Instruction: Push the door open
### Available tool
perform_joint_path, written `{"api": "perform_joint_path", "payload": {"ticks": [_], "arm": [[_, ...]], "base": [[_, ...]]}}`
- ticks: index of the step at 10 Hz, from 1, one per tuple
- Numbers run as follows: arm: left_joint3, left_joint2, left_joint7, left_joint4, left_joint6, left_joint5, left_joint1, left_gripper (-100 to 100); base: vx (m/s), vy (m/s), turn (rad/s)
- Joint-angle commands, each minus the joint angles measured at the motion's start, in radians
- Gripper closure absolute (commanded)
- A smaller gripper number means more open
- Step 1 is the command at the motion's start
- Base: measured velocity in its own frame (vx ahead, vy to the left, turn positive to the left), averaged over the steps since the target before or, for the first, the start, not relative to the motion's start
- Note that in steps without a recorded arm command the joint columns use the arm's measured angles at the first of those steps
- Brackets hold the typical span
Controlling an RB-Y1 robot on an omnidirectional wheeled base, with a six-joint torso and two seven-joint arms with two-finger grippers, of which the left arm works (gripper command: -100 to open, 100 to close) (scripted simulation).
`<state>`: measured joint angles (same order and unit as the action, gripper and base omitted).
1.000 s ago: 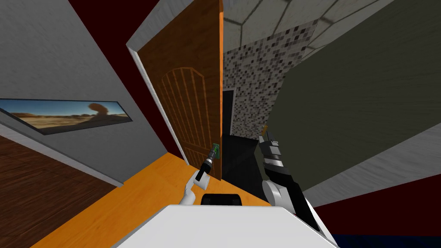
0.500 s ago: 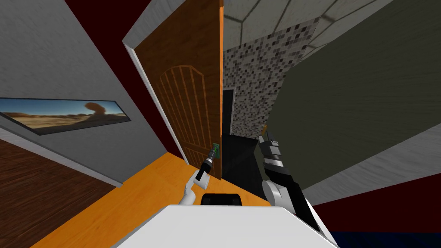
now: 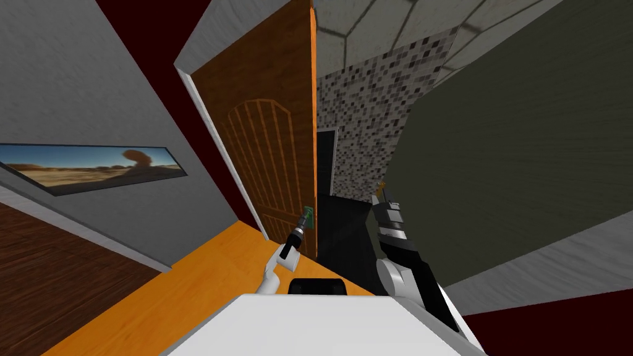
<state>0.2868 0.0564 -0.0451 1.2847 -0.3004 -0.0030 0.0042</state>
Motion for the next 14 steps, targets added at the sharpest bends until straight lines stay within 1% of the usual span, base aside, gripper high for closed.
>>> {"api": "perform_joint_path", "payload": {"ticks": [1, 2, 5, 6, 7, 8, 9, 14], "arm": [[-0.026, 0.009, 0.003, 0.007, -0.003, 0.003, -0.011, 100], [-0.04, 0.012, 0.007, 0.001, -0.003, 0.004, -0.016, 100], [-0.064, 0.014, 0.012, -0.008, -0.002, 0.006, -0.024, 100], [-0.082, 0.015, 0.015, -0.014, -0.002, 0.008, -0.029, 100], [-0.09, 0.015, 0.017, -0.018, -0.002, 0.009, -0.032, 100], [-0.09, 0.015, 0.017, -0.018, -0.002, 0.009, -0.032, 100], [-0.109, 0.015, 0.021, -0.025, -0.001, 0.011, -0.038, 100], [-0.156, 0.011, 0.032, -0.042, 0.0, 0.015, -0.052, 100]], "base": [[0.168, -0.091, 0.042], [0.177, -0.12, 0.043], [0.13, -0.098, 0.056], [0.126, -0.117, 0.058], [0.123, -0.126, 0.071], [0.081, -0.071, 0.029], [0.09, -0.071, 0.031], [0.093, -0.098, 0.061]]}}
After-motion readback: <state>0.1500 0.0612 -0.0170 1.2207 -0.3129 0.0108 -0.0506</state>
